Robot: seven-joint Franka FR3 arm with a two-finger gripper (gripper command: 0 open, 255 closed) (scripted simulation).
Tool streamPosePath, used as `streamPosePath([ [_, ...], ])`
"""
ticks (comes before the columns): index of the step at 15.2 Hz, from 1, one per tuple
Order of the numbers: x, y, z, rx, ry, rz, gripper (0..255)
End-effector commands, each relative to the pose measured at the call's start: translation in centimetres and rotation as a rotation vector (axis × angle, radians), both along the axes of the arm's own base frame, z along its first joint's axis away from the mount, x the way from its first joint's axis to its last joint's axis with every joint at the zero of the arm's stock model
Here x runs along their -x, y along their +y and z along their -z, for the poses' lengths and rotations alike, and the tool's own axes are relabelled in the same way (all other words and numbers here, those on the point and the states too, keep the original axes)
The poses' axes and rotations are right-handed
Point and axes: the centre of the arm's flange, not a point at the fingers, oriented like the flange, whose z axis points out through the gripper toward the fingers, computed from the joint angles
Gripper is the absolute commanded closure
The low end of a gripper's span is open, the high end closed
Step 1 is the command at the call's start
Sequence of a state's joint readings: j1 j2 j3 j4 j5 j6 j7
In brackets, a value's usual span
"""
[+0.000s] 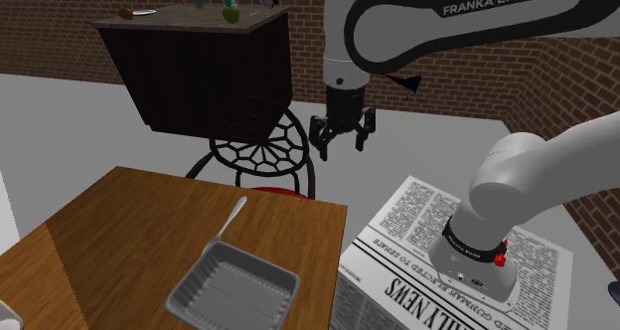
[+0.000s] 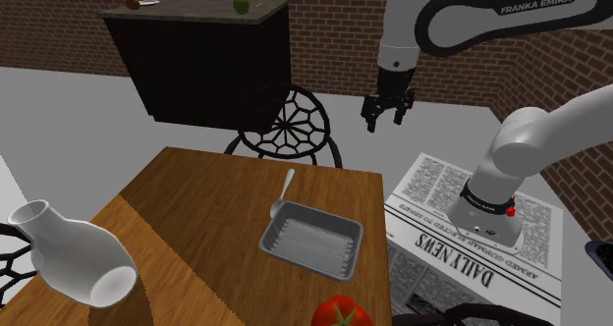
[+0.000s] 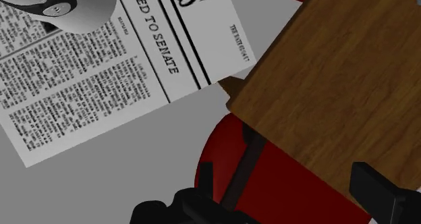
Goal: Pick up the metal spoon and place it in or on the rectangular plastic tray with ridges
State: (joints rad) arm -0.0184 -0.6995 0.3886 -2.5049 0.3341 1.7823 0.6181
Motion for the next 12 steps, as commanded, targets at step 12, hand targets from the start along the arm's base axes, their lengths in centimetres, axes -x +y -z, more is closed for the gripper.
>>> streamPosePath([
  [12, -6.3, 12.6, 7.0, -0.073, -0.023, 0.359, 0],
])
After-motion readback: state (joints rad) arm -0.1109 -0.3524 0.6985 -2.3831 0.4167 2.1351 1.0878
